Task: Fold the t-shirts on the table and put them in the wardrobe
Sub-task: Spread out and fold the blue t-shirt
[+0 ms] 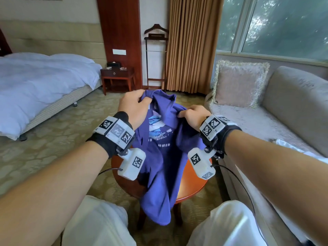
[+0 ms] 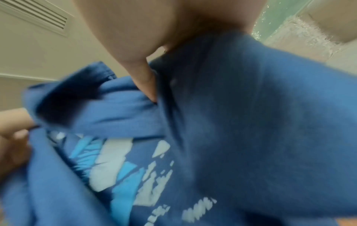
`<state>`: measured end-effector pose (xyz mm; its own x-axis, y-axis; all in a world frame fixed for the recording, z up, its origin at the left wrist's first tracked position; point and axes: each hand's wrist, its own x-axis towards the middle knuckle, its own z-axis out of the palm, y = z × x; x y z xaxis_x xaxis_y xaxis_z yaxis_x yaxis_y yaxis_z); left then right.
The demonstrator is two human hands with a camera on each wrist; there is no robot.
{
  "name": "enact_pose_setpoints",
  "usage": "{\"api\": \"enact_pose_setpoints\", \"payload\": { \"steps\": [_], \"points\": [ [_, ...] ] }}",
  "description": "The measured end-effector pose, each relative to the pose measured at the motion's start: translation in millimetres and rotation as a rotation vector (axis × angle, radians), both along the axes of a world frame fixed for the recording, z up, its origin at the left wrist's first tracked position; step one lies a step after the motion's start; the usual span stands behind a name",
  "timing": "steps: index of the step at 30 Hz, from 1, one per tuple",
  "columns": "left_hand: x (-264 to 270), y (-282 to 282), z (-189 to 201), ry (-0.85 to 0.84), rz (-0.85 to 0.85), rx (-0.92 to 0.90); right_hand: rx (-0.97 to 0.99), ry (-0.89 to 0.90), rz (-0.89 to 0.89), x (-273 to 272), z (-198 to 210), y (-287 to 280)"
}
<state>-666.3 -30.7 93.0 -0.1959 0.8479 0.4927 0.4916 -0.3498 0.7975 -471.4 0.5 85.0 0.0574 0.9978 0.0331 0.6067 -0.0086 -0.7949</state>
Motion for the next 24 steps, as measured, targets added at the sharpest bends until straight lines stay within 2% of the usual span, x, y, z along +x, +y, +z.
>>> {"api": "enact_pose_setpoints", "payload": {
  "steps": [2, 6, 10, 12, 15, 18, 19, 20, 23, 24],
  "points": [
    [5.1, -1.7, 6.9, -0.068, -0.023, 0.016, -0.020, 0.006, 0.017, -1.7, -0.6, -0.4],
    [8.0, 0.3, 11.3, -0.122, -0.038, 0.009, -0.053, 0.168, 0.055, -11.3, -6.2, -6.2],
    [-1.1, 0.5, 8.5, -0.038, 0.086, -0.092, -0.039, 0.347, 0.021, -9.0, -9.5, -4.8],
    [-7.2, -1.0, 7.1, 0.061, 0.113, -0.110, -0.018, 0.331, 0.031, -4.4, -4.2, -4.8],
    [-14.6, -2.5, 5.3, 0.036, 0.109, -0.089, -0.023, 0.238, 0.093, -2.6, 10.1, -13.6],
    [-16.1, 0.4, 4.6, -0.030, 0.091, -0.080, -0.077, 0.405, 0.196, -9.2, 15.3, -24.1],
    [-17.9, 1.7, 4.5, -0.076, 0.106, -0.082, -0.102, 0.402, 0.246, -9.0, 14.6, -26.9],
    [-19.1, 0.6, 5.9, -0.126, 0.128, -0.086, -0.102, 0.296, 0.297, -6.9, 12.9, -26.3],
    [-25.7, -3.7, 13.5, -0.240, 0.175, -0.114, 0.002, -0.235, 0.353, -2.7, 11.7, -28.8],
    [-27.4, -5.9, 16.4, -0.259, 0.188, -0.137, 0.038, -0.296, 0.343, -2.3, 10.5, -27.9]
  ]
}}
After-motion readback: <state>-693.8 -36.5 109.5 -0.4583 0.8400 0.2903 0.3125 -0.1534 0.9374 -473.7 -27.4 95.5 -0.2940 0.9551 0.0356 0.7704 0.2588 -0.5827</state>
